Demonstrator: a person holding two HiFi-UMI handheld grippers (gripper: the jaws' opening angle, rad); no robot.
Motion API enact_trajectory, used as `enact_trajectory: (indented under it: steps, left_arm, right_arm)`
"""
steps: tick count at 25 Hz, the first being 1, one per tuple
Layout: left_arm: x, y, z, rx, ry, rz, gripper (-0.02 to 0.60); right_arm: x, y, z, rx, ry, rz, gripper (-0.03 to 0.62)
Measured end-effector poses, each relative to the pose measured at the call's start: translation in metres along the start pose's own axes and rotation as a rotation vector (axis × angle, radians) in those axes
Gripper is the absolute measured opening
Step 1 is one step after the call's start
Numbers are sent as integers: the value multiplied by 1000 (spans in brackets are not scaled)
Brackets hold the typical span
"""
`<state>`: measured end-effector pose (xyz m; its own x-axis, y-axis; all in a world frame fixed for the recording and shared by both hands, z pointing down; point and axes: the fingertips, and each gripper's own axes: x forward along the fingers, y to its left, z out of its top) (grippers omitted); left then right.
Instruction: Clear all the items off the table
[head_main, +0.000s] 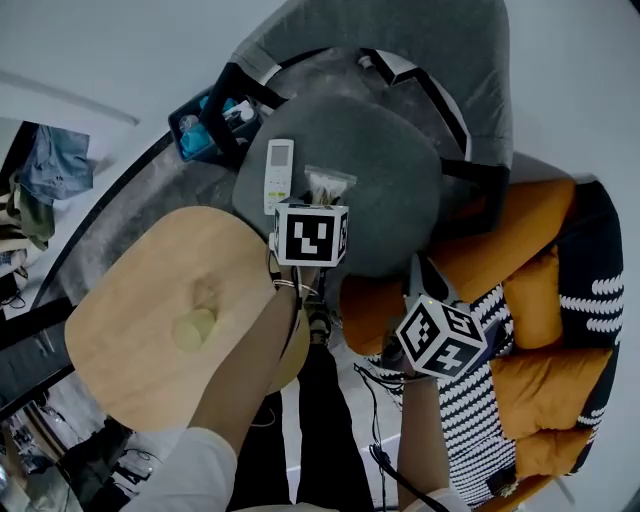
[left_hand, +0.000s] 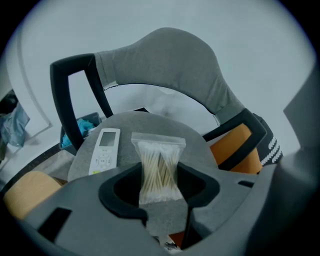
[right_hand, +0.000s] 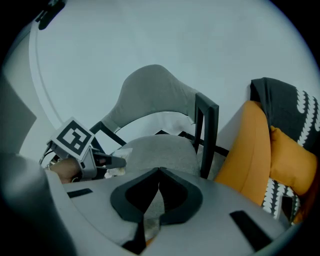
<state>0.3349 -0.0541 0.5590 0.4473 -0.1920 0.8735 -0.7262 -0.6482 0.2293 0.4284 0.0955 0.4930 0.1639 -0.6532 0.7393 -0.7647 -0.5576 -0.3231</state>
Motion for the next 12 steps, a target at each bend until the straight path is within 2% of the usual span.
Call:
enact_trajectory:
  steps: [7,12]
  left_arm:
    - [36,9,-1,-12,36,37,204]
    - [45,9,1,-23,34,5,217]
  right_arm:
    - [4,-16,-14,9,33,-22,25]
    - [8,-19,-14,16,39,-26,25]
